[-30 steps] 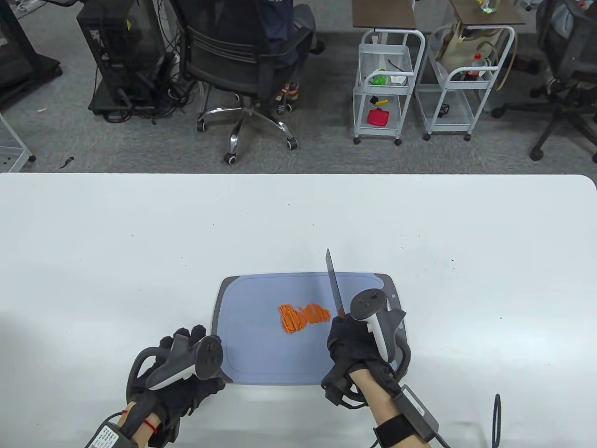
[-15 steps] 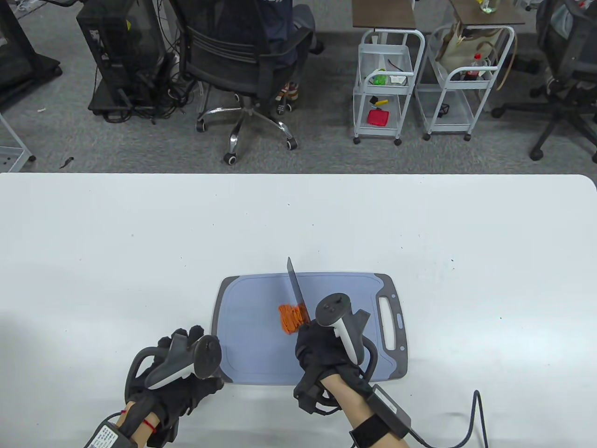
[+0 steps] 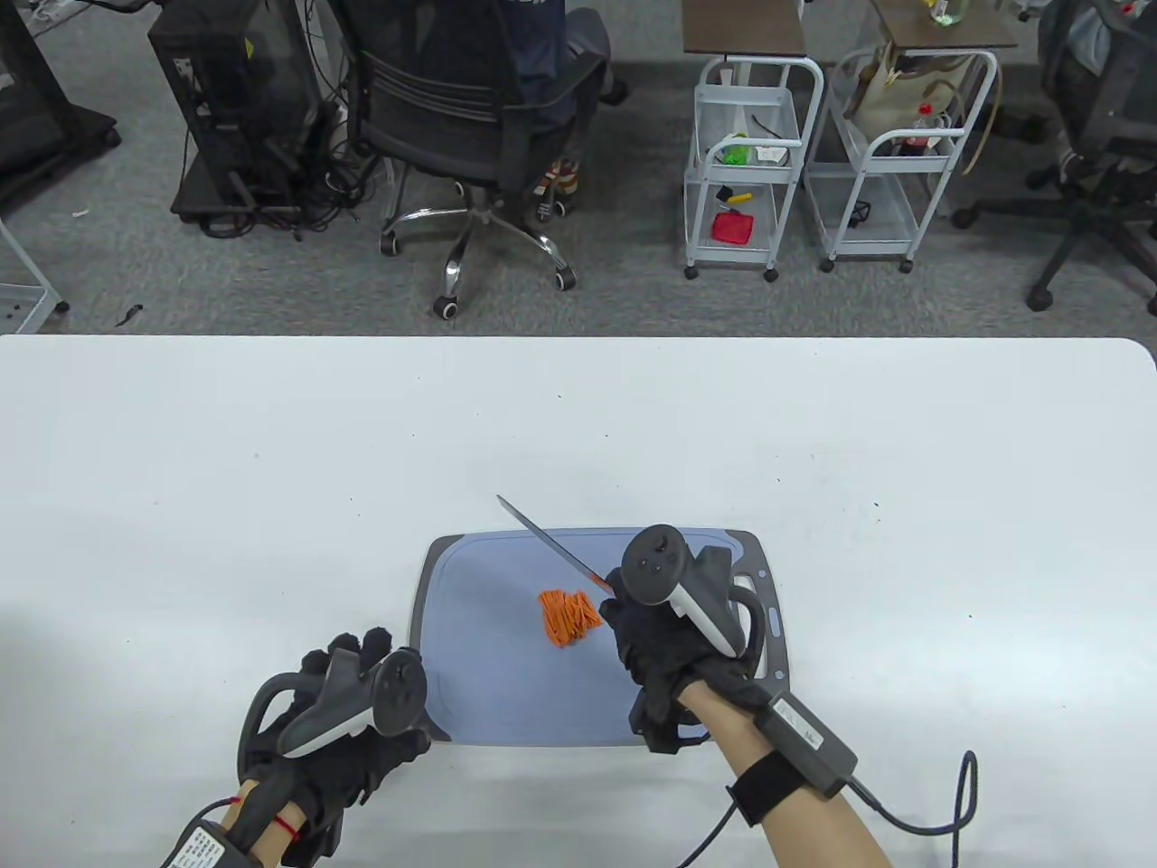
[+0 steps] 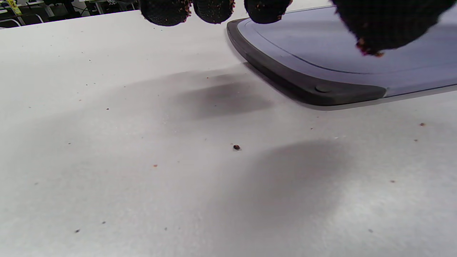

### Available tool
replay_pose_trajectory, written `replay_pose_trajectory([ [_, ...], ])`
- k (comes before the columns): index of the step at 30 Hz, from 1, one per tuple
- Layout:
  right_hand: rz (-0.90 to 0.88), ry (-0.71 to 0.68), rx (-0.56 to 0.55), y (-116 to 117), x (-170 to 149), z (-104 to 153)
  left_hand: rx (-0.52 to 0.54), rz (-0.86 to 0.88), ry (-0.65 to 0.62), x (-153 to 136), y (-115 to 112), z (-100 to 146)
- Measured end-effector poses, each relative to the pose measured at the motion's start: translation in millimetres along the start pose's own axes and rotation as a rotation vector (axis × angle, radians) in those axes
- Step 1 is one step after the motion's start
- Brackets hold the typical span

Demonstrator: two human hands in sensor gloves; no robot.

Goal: Chop plasticine discs into granules with repetitive downward strikes

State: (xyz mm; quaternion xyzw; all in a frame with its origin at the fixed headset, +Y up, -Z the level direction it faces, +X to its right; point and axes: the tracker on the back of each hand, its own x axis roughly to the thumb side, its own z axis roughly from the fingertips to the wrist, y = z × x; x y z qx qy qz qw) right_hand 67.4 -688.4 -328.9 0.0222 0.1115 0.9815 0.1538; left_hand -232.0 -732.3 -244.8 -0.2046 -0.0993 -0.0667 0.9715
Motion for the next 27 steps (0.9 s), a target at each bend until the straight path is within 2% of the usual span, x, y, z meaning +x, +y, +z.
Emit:
replay_pose_trajectory([
  [2,0.091,-0.142,0.026,-2.0,0.9,-14.9,0.000,-0.018,-0.003,3.0,-1.0,0.5],
  [6,0.187,-0.274,0.061,3.3,6.7,-32.0,0.003,-0.028,-0.014,7.7,-1.5,1.9],
  [11,0.264,-0.416,-0.045,8.5,16.2,-50.8,0.000,-0.040,-0.016,10.8,-2.0,2.1],
  [13,0.351,-0.440,-0.065,10.7,19.1,-56.1,-0.002,-0.034,-0.012,9.7,-1.4,1.7],
  [16,0.357,-0.452,-0.060,12.9,19.5,-62.4,0.008,-0.030,0.008,4.3,0.1,1.5],
  [20,0.410,-0.430,0.028,18.0,19.0,-70.4,-0.001,-0.026,0.026,-0.2,-0.2,-0.4],
  [27,0.460,-0.452,0.091,34.6,15.9,-79.5,-0.012,-0.024,0.022,1.7,-1.1,-0.3],
])
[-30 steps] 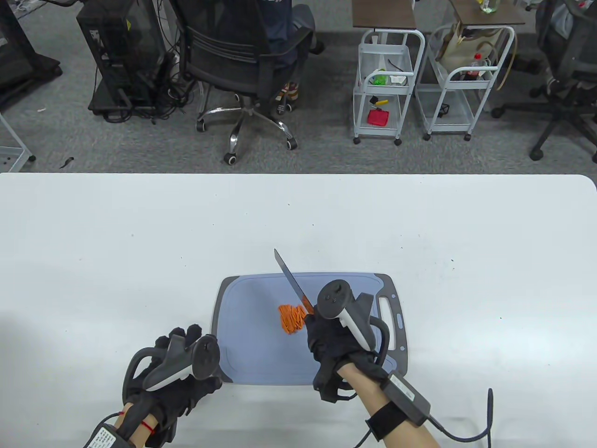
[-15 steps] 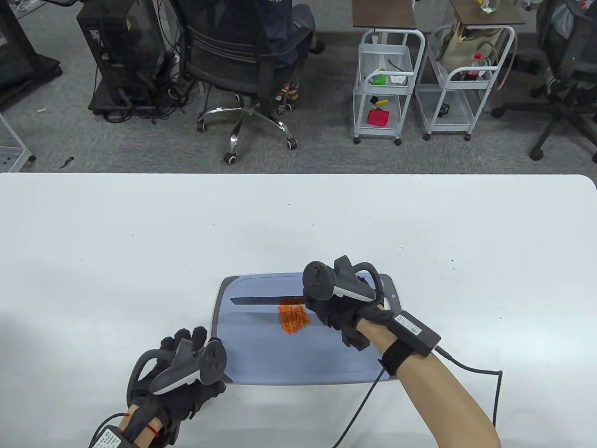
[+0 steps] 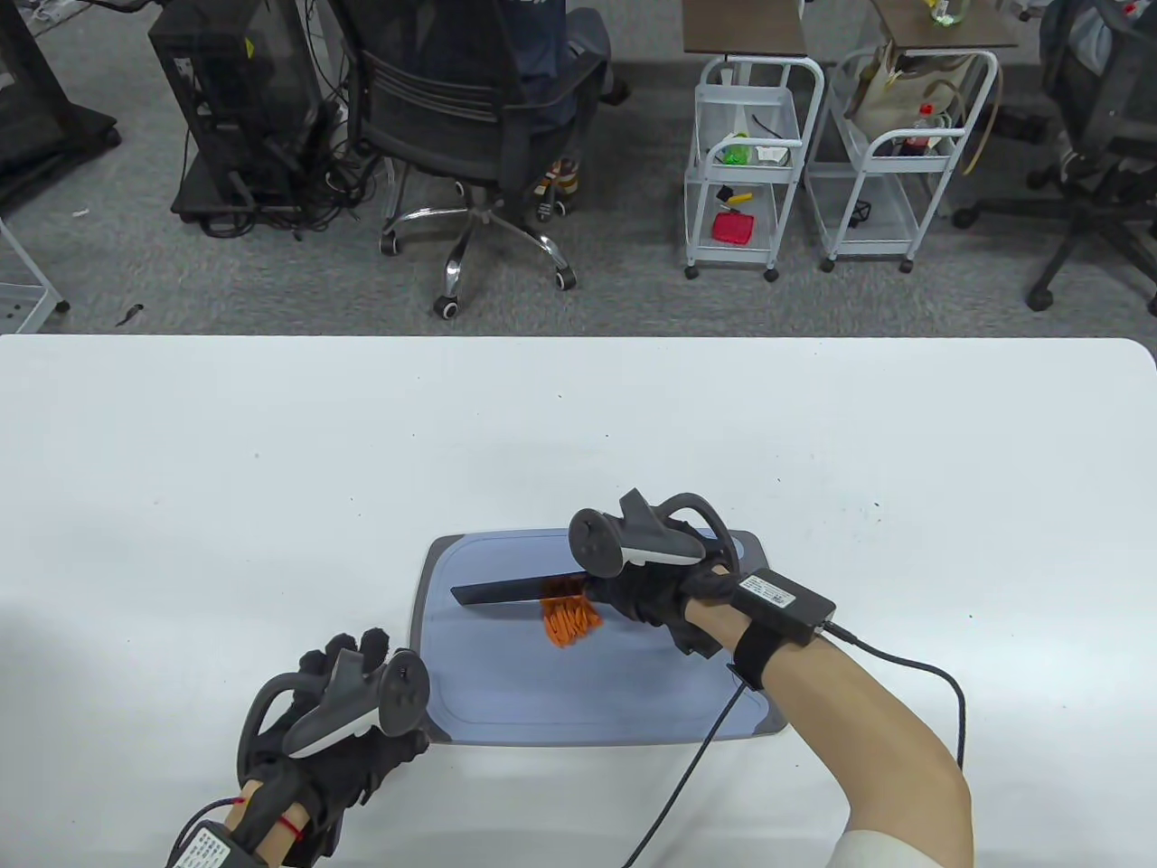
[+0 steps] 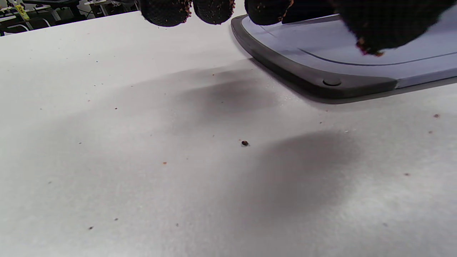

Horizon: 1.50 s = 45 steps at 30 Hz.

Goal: Chop plasticine discs into granules with repetitive downward strikes

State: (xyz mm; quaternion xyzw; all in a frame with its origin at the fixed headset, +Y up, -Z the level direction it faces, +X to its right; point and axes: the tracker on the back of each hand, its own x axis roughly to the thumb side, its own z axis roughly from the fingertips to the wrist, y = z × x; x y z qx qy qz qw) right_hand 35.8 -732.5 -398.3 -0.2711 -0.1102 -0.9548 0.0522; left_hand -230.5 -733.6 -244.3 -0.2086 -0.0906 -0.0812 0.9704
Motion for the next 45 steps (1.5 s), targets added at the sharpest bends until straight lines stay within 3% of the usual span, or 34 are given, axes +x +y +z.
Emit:
replay_pose_trajectory([
  [6,-0.018,-0.019,-0.001,7.9,-3.9,-7.4,-0.024,0.007,0.014,-4.9,-1.8,-3.2],
  [8,-0.081,-0.011,-0.029,12.7,-5.2,-9.3,-0.035,0.022,0.021,-5.9,-1.7,-6.4],
  [10,-0.020,-0.047,-0.083,12.2,4.5,-10.9,-0.035,0.025,0.025,-5.7,-1.2,-7.8],
  [14,-0.040,-0.038,-0.056,10.9,10.8,-14.3,-0.052,0.020,0.028,-5.1,-4.0,-9.8],
  [17,0.012,-0.002,0.037,1.9,7.3,-16.4,-0.051,0.024,0.035,-9.5,-5.4,-7.9],
  [22,0.090,0.029,0.022,-19.3,3.1,-4.7,-0.030,0.023,0.050,-11.9,-2.2,-6.6],
  [25,0.087,0.046,0.085,-23.0,5.2,3.8,-0.035,0.013,0.032,-8.3,-3.2,-5.7],
  [28,0.150,0.063,0.071,-27.5,5.0,12.8,-0.030,0.004,0.021,-6.0,-3.0,-5.0],
  [33,0.091,0.053,0.076,-9.0,-0.6,14.5,-0.036,-0.004,0.016,-3.6,-3.7,-5.1],
  [39,0.059,-0.010,-0.011,11.8,-3.6,10.3,-0.066,-0.001,0.012,-0.2,-6.8,-9.3],
  [41,-0.015,-0.001,-0.028,16.3,-2.2,6.5,-0.061,-0.004,0.011,1.8,-6.8,-8.6],
  [44,0.026,-0.023,-0.108,16.7,12.8,5.7,-0.060,0.005,0.006,1.9,-5.9,-9.2],
  [45,0.013,-0.011,-0.087,15.5,11.4,3.4,-0.062,0.010,0.012,1.3,-5.8,-9.8],
])
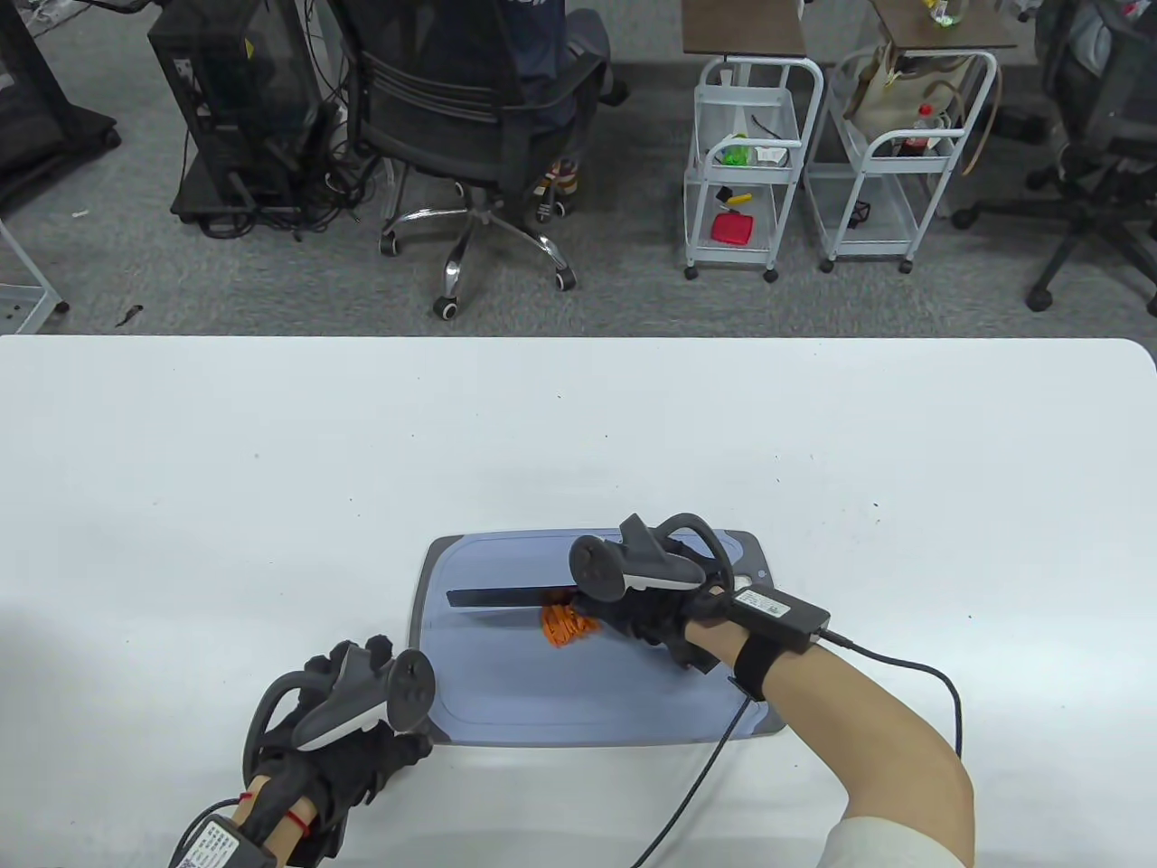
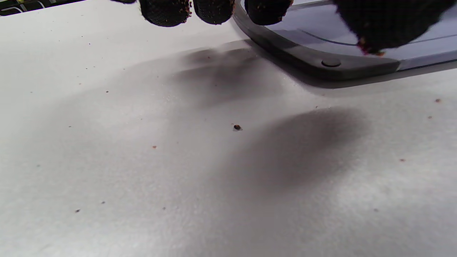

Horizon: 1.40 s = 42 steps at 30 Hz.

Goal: Chop plasticine discs into granules with repetitive downward strikes

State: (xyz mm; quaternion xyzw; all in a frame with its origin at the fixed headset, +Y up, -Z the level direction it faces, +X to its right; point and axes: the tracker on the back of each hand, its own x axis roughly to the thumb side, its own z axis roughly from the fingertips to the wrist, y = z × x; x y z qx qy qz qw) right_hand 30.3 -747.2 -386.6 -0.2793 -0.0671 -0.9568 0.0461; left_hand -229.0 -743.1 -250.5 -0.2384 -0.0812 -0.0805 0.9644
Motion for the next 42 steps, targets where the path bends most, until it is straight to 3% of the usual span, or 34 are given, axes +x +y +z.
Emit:
replay_pose_trajectory([
  [3,0.007,0.041,0.111,-7.9,2.4,-7.7,0.003,-0.006,0.008,-1.1,-0.5,0.8],
  [11,0.269,0.110,0.234,-59.3,27.3,2.3,-0.010,-0.005,0.005,-1.1,-4.4,1.6],
  [17,0.122,0.146,0.295,-40.9,-2.6,17.3,-0.005,-0.018,-0.001,-1.5,-4.6,2.1],
  [26,0.032,0.075,0.122,-4.3,-6.8,15.4,-0.033,-0.042,-0.024,8.3,-7.6,-2.1],
  [27,-0.014,0.064,0.054,1.0,-4.9,15.4,-0.031,-0.040,-0.028,7.8,-6.6,-1.8],
  [31,0.025,0.076,-0.018,0.3,10.1,13.7,0.009,0.011,-0.023,1.3,-0.2,0.9],
  [35,0.045,0.101,0.139,-11.6,9.4,6.3,0.021,0.010,-0.001,-5.3,-1.3,1.5],
  [42,0.191,0.146,0.230,-46.4,11.8,13.1,0.024,0.009,0.019,-10.2,-2.7,0.1],
])
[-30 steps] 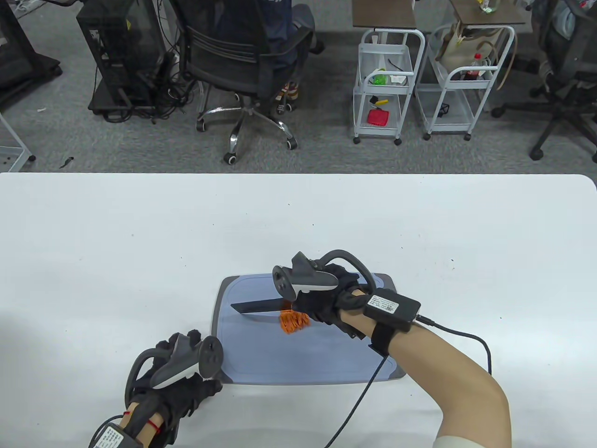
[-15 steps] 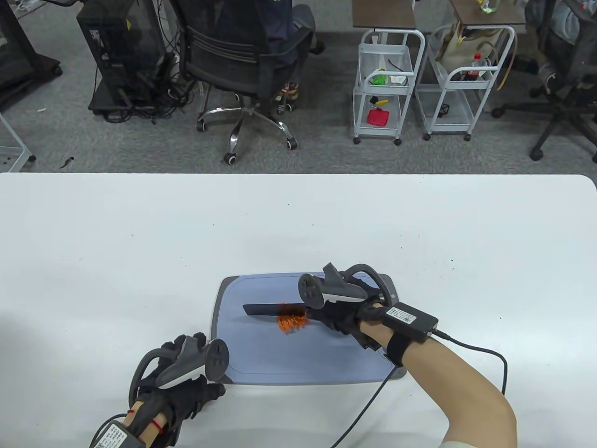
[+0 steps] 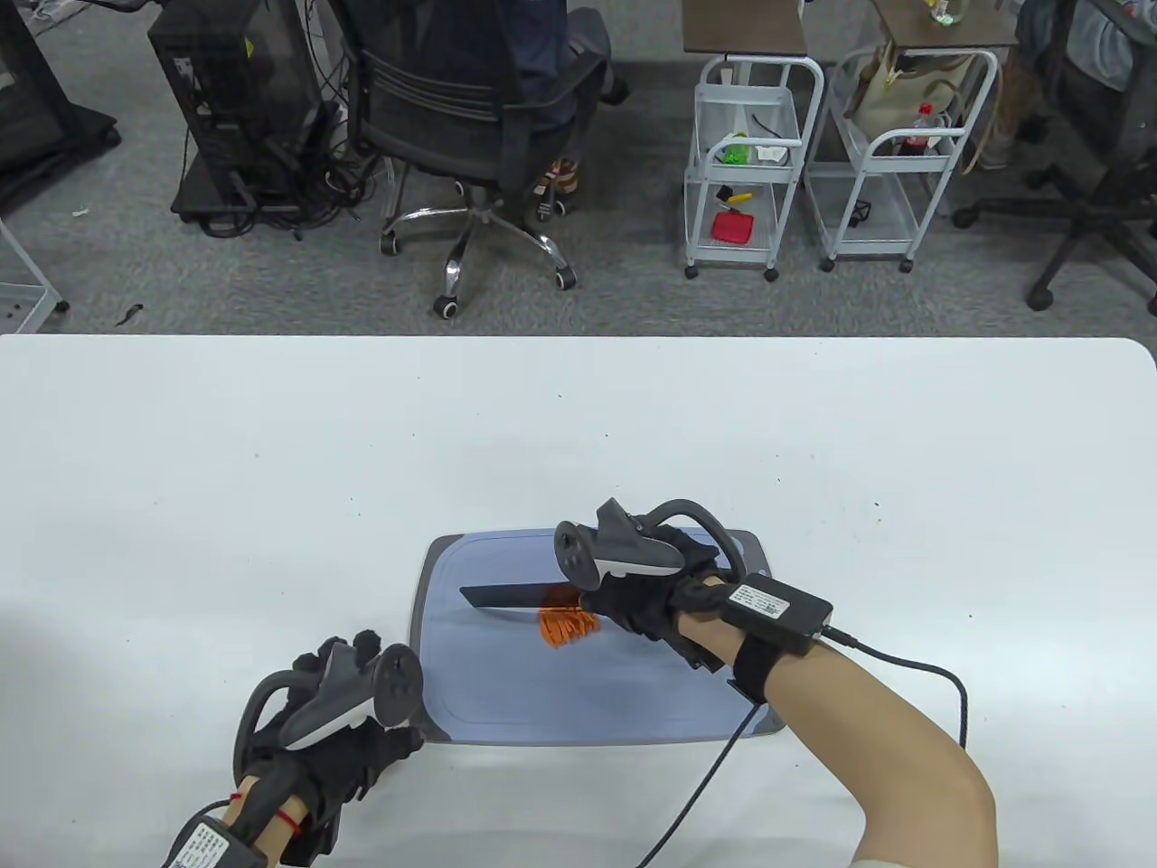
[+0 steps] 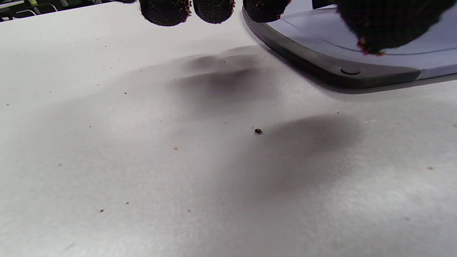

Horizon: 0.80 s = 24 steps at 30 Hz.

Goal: Chop plasticine discs into granules with repetitive downward strikes

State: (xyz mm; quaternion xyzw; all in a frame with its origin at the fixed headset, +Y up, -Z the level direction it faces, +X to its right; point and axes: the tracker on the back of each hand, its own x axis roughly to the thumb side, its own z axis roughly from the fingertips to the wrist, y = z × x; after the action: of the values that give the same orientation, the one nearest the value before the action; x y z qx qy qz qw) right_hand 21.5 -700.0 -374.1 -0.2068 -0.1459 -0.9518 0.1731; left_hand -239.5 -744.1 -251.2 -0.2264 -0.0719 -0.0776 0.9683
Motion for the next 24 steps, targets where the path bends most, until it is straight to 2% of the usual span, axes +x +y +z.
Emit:
replay_pose_trajectory([
  [2,0.035,0.038,0.029,-6.3,0.9,8.5,-0.001,-0.003,-0.007,1.0,-0.2,0.6],
  [4,-0.013,0.070,0.091,-3.3,0.0,14.9,-0.001,-0.010,-0.011,2.3,-0.2,1.4],
  [7,0.000,0.051,0.017,5.8,-4.9,14.0,0.006,-0.021,-0.020,5.3,0.2,2.1],
  [11,-0.146,0.018,0.049,28.8,-11.4,6.4,-0.032,-0.004,-0.073,13.4,-1.9,2.6],
  [15,-0.195,-0.015,0.012,41.5,-11.1,-2.2,-0.023,0.007,-0.079,14.8,4.5,5.5],
  [17,-0.241,-0.041,-0.054,48.0,-6.2,-8.1,-0.006,0.020,-0.074,13.8,8.3,8.0],
  [20,-0.237,-0.042,-0.143,43.2,11.5,-12.6,0.006,0.039,-0.083,13.3,11.9,9.3],
  [24,-0.230,-0.030,-0.154,42.6,16.0,-7.4,0.005,0.023,-0.067,11.0,8.0,8.9],
])
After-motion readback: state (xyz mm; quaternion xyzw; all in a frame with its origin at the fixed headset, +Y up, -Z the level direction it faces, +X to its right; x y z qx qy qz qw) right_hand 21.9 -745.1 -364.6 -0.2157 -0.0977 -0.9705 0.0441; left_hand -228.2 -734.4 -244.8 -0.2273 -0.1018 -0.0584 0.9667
